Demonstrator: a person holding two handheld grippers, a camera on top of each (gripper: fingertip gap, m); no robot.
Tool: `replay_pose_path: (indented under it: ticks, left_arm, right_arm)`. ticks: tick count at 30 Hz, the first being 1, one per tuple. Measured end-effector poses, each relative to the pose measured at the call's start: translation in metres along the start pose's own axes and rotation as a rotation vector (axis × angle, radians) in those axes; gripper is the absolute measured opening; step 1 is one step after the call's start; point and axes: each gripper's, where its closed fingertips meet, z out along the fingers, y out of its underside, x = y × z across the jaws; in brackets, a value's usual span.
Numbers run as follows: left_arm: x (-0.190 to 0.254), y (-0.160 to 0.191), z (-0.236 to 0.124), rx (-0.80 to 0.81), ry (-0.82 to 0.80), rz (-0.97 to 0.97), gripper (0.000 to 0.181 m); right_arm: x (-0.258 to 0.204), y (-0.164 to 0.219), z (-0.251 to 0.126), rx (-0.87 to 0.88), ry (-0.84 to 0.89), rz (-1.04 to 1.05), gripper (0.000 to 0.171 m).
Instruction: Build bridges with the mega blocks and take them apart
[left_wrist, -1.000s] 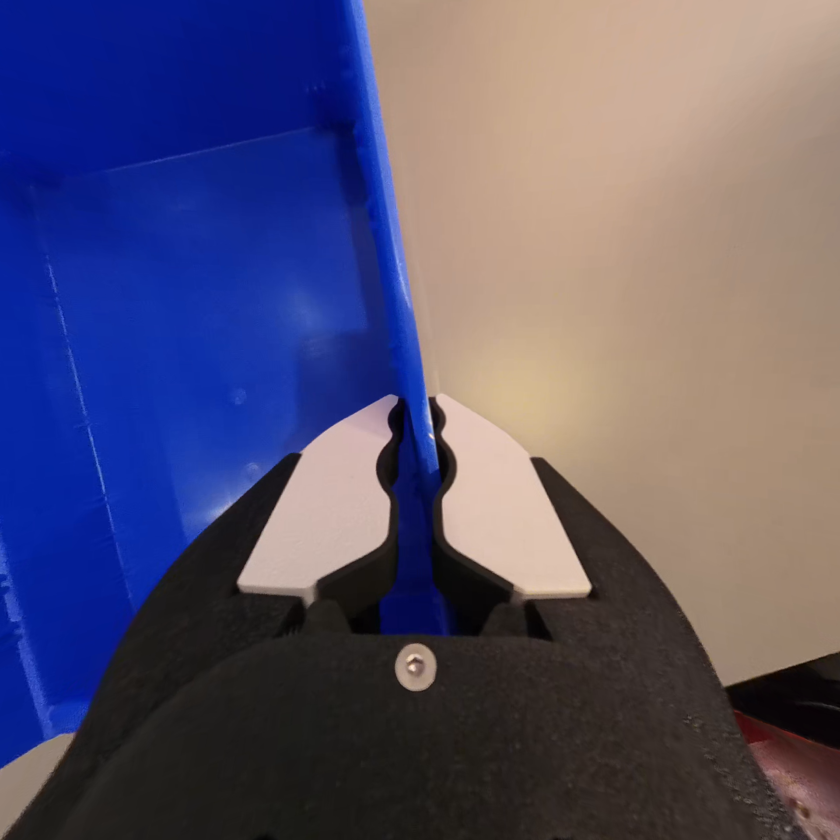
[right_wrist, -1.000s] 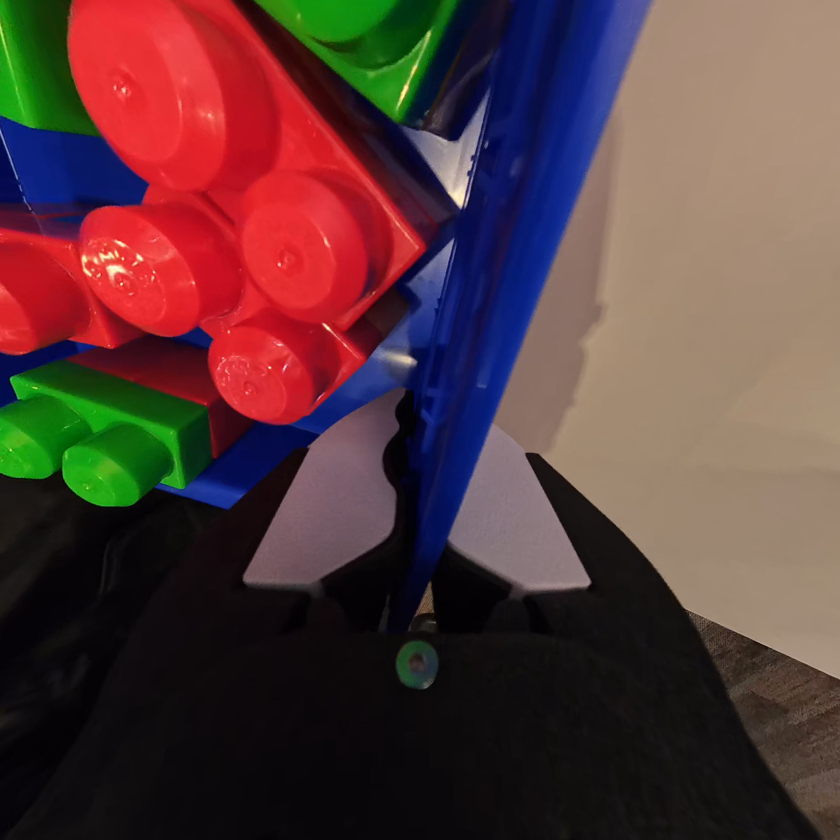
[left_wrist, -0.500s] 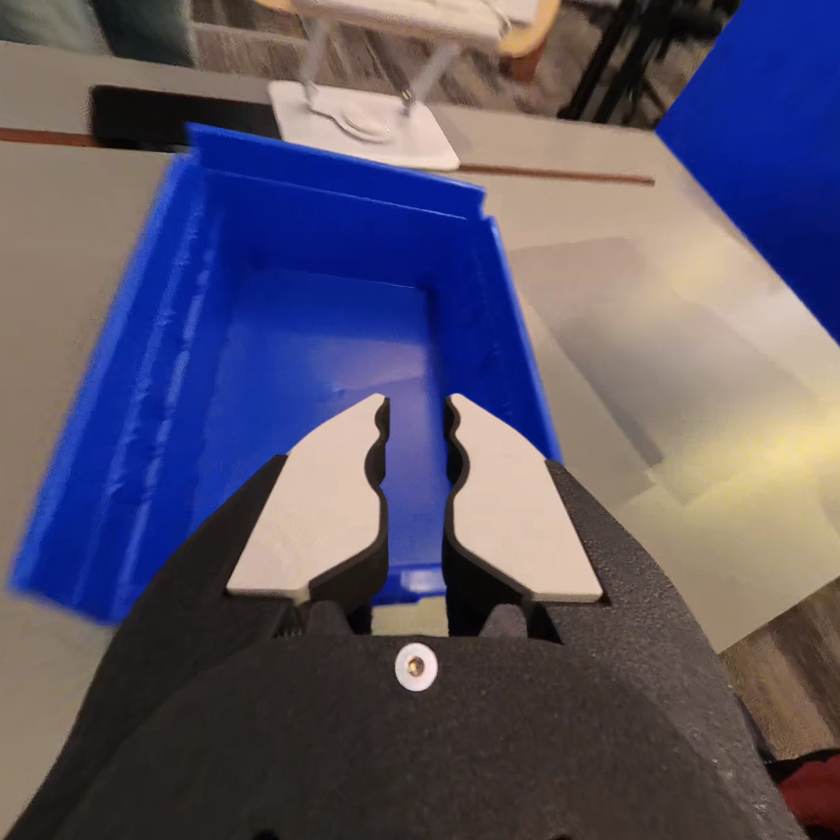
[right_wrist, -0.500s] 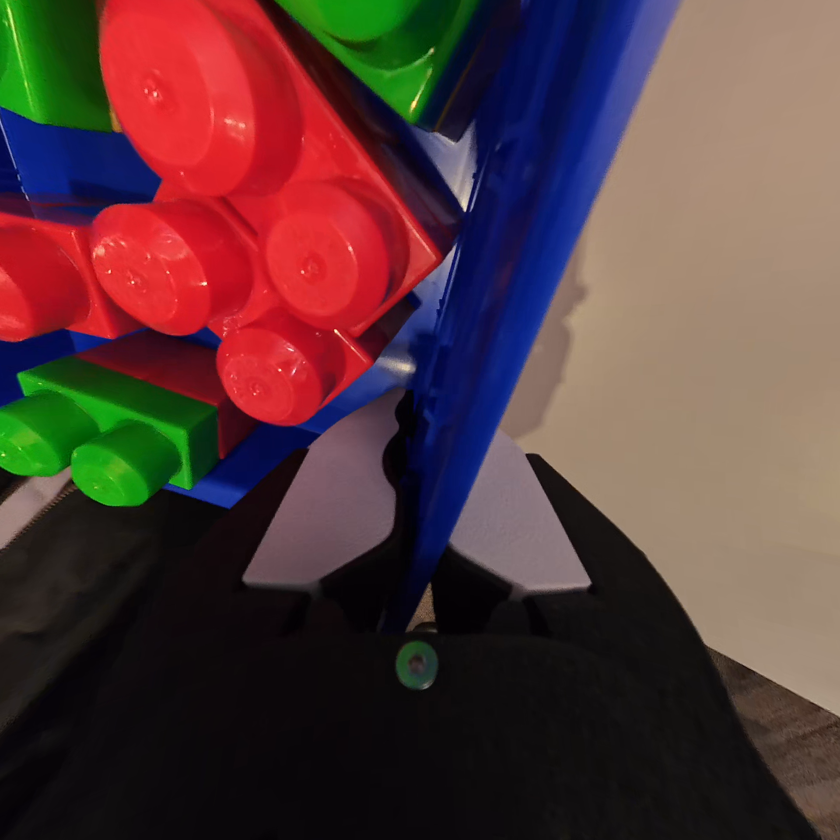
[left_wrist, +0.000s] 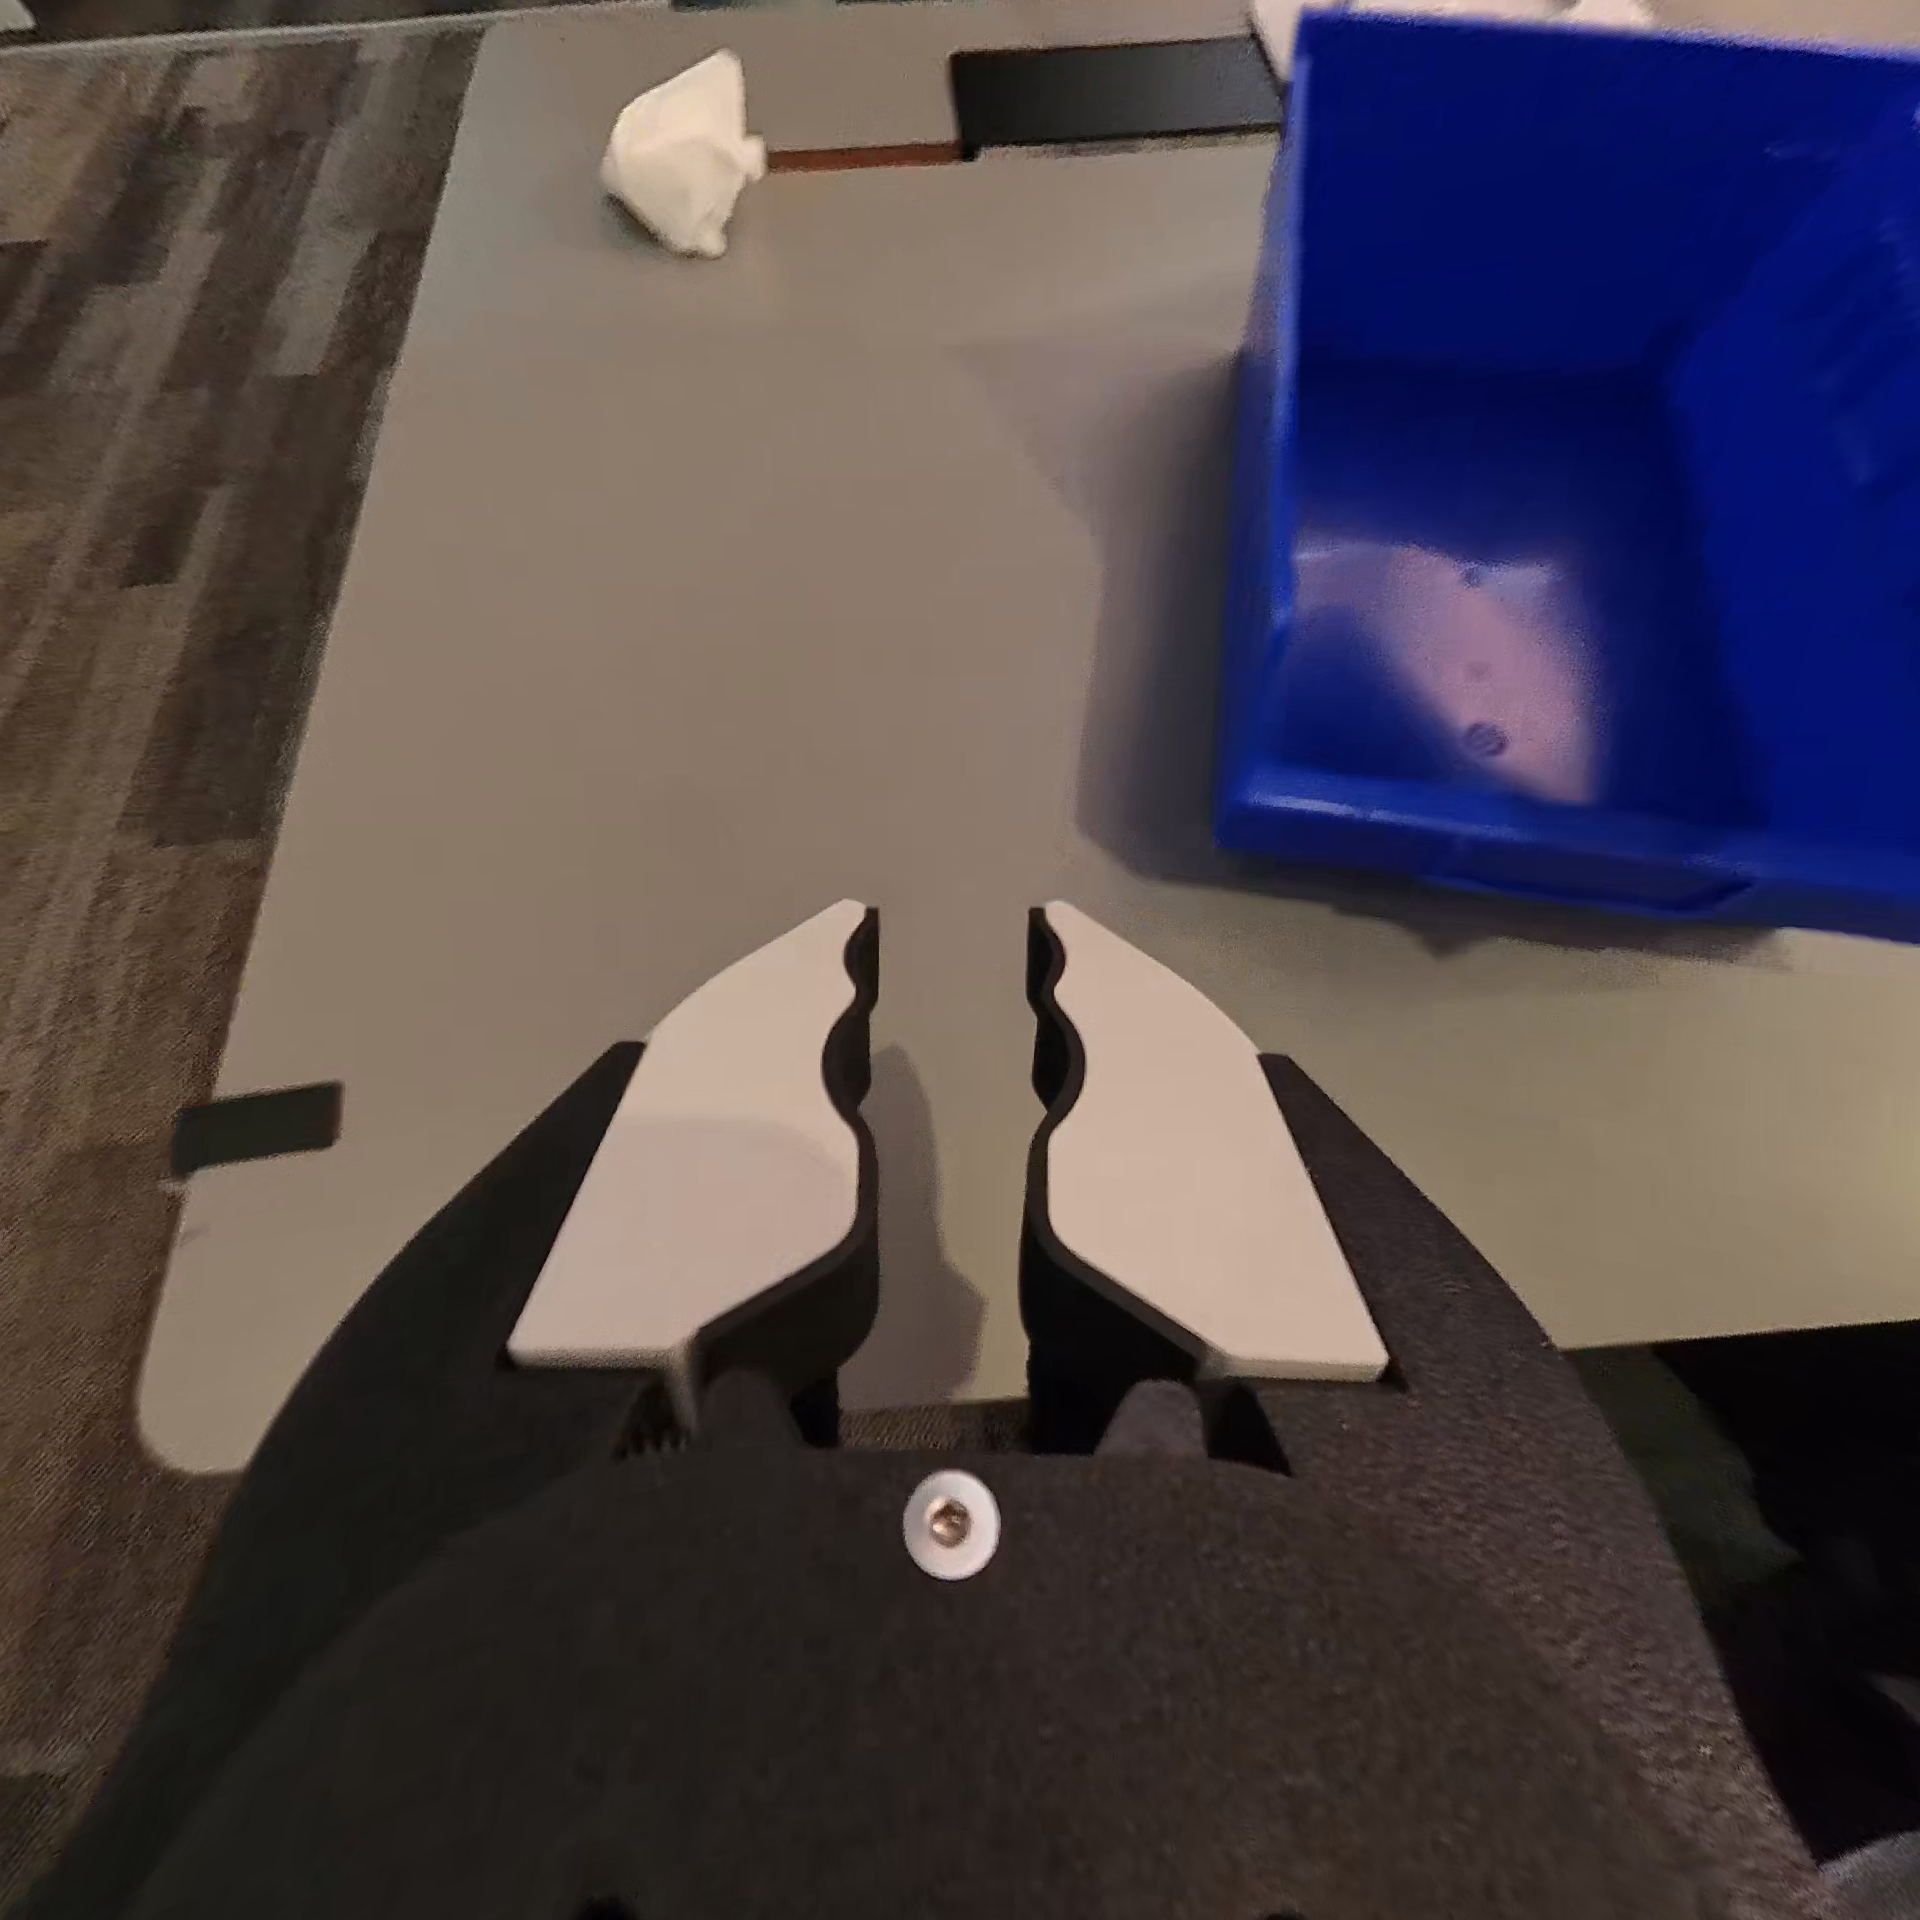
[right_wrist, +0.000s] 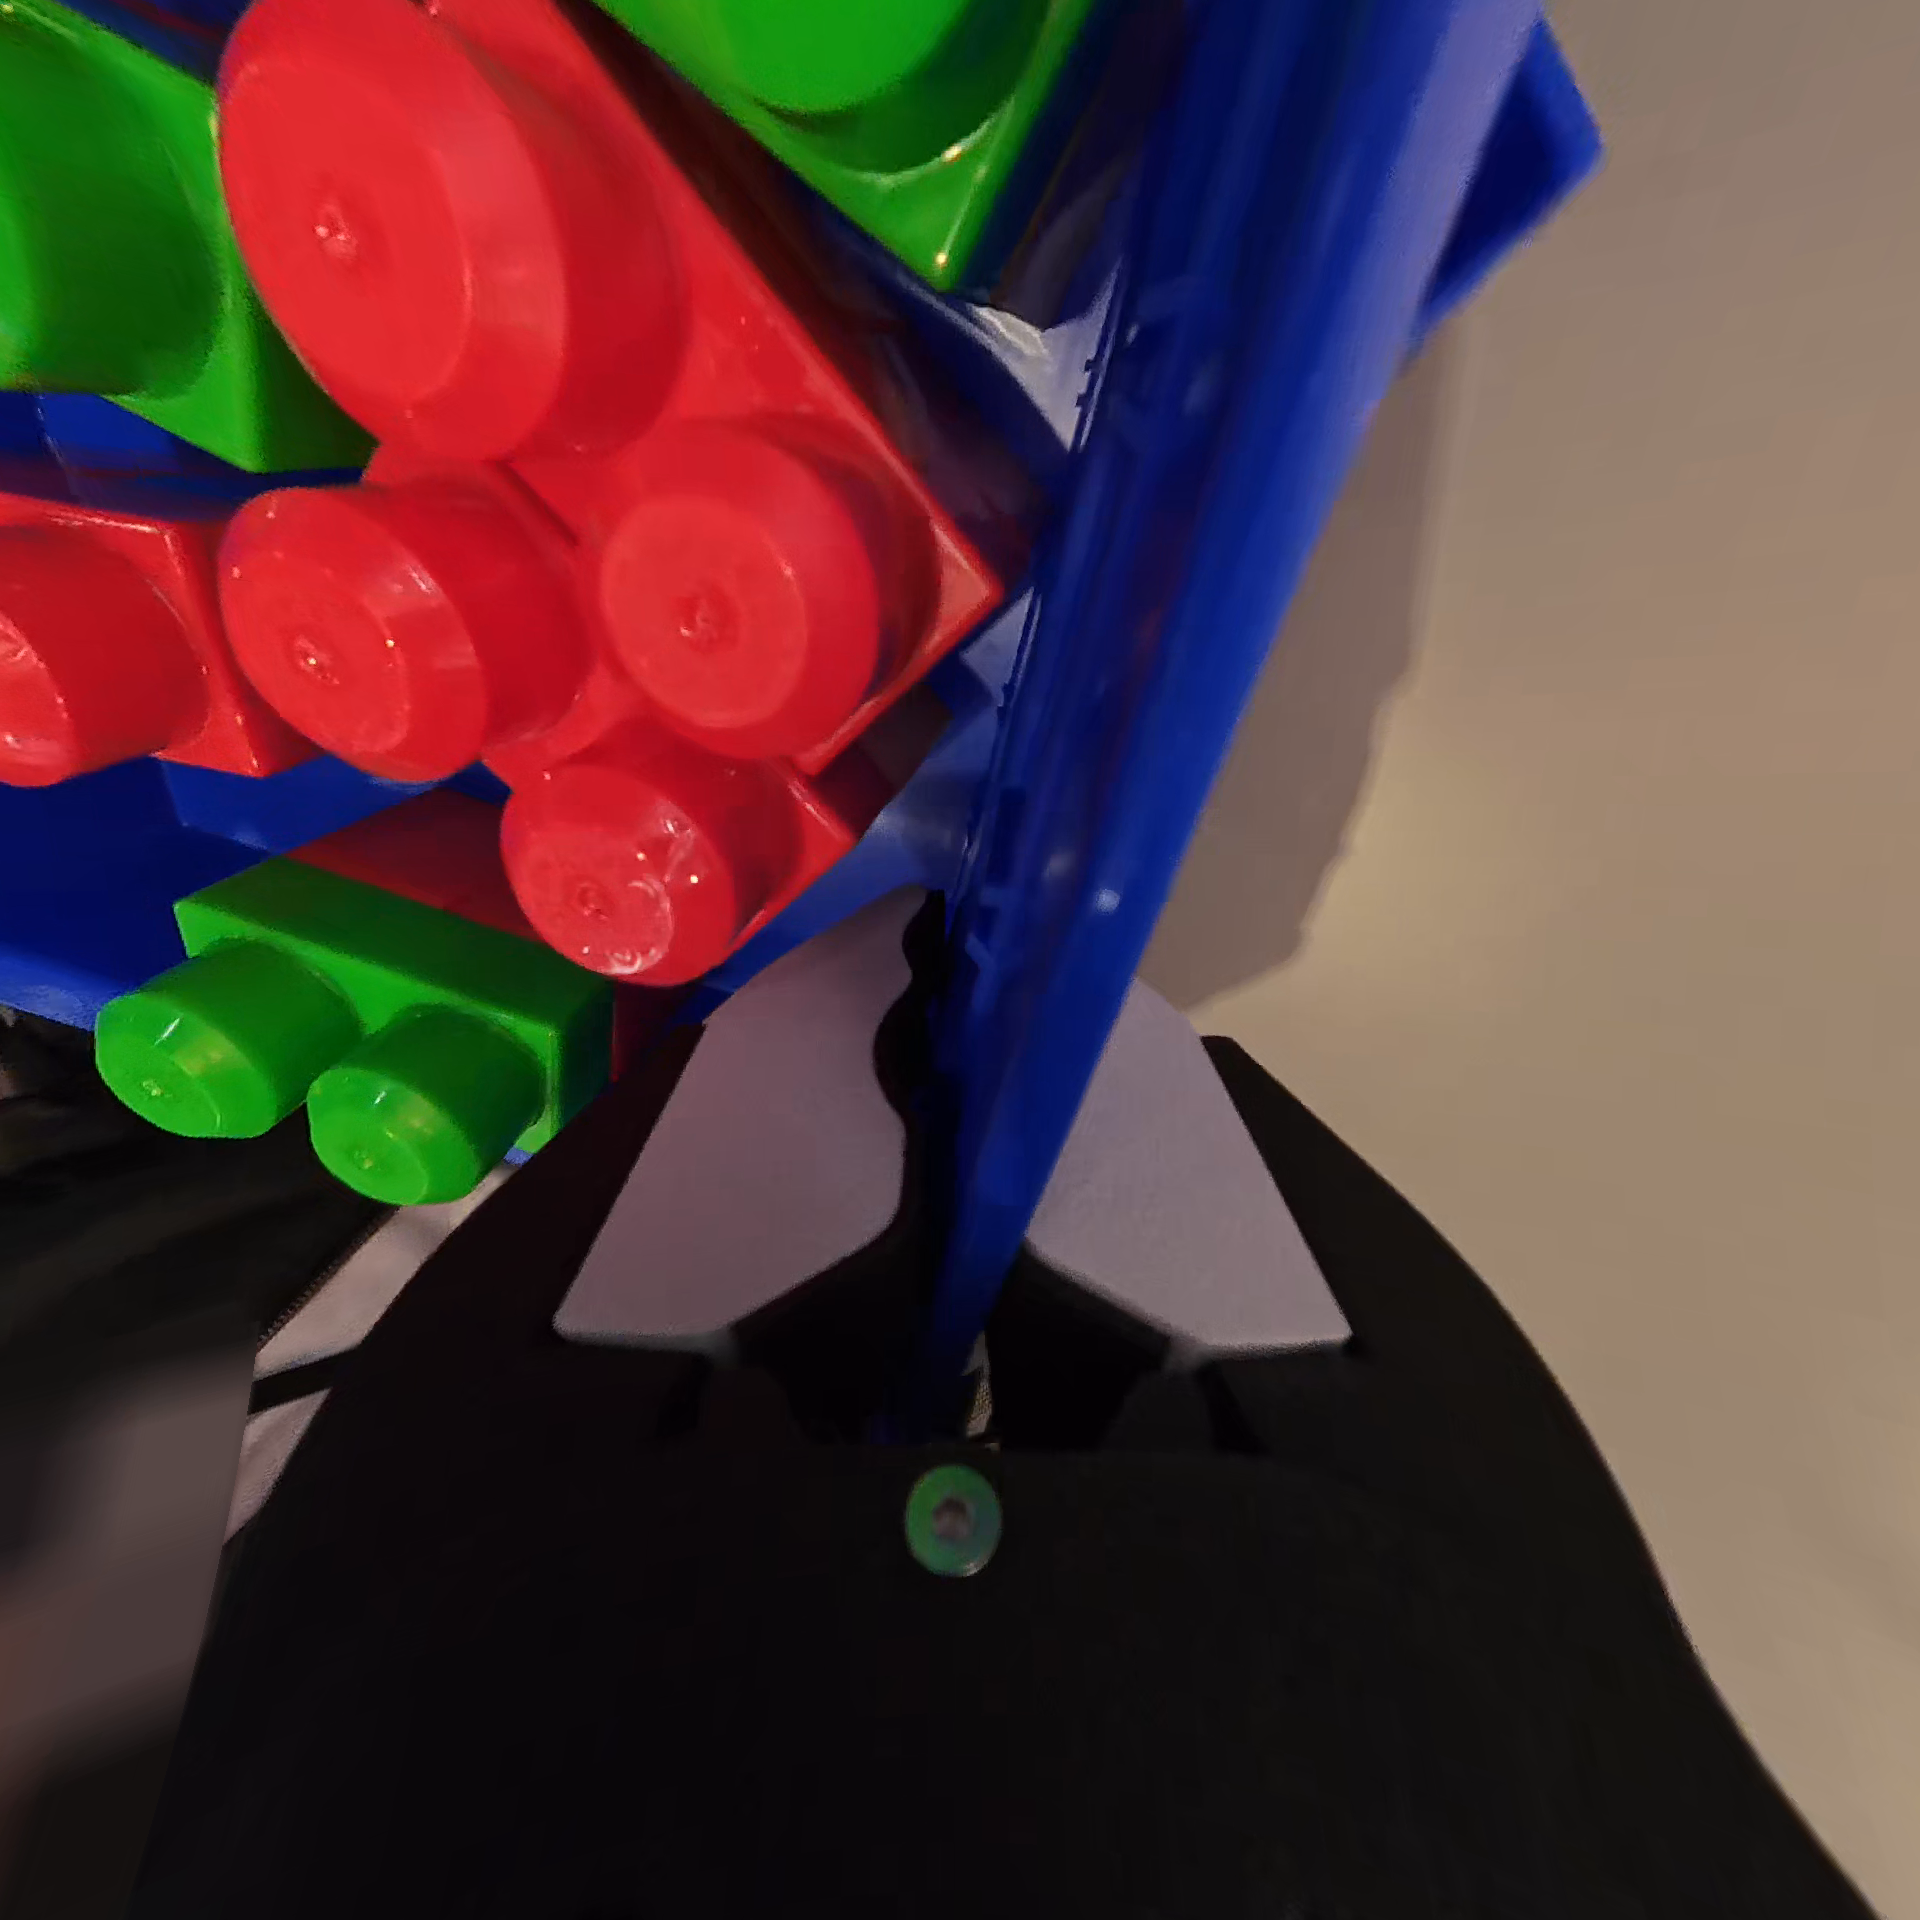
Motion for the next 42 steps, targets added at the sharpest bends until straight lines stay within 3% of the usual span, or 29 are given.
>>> replay_pose_path:
  ticks: [12,19,28,36,42]
  left_arm:
    - [-0.058,0.041,-0.039,-0.007,-0.114,-0.033,0.025]
    - [-0.075,0.057,-0.040,-0.024,-0.109,-0.061,0.025]
    - [-0.112,0.061,-0.041,-0.013,-0.150,-0.096,0.025]
    - [-0.133,0.047,-0.055,0.044,-0.163,-0.077,0.024]
    - [-0.152,0.062,-0.062,0.046,-0.160,-0.084,0.023]
  right_arm:
    - [-0.082,-0.072,0.058,-0.044,0.013,-0.029,0.003]
    - [-0.111,-0.079,0.086,-0.075,-0.025,-0.068,0.003]
    - [-0.131,-0.093,0.115,-0.094,-0.034,-0.028,0.004]
    - [-0.185,-0.129,0.152,-0.063,-0.073,0.041,0.005]
    - [-0.227,-0.144,0.181,-0.045,-0.114,0.086,0.005]
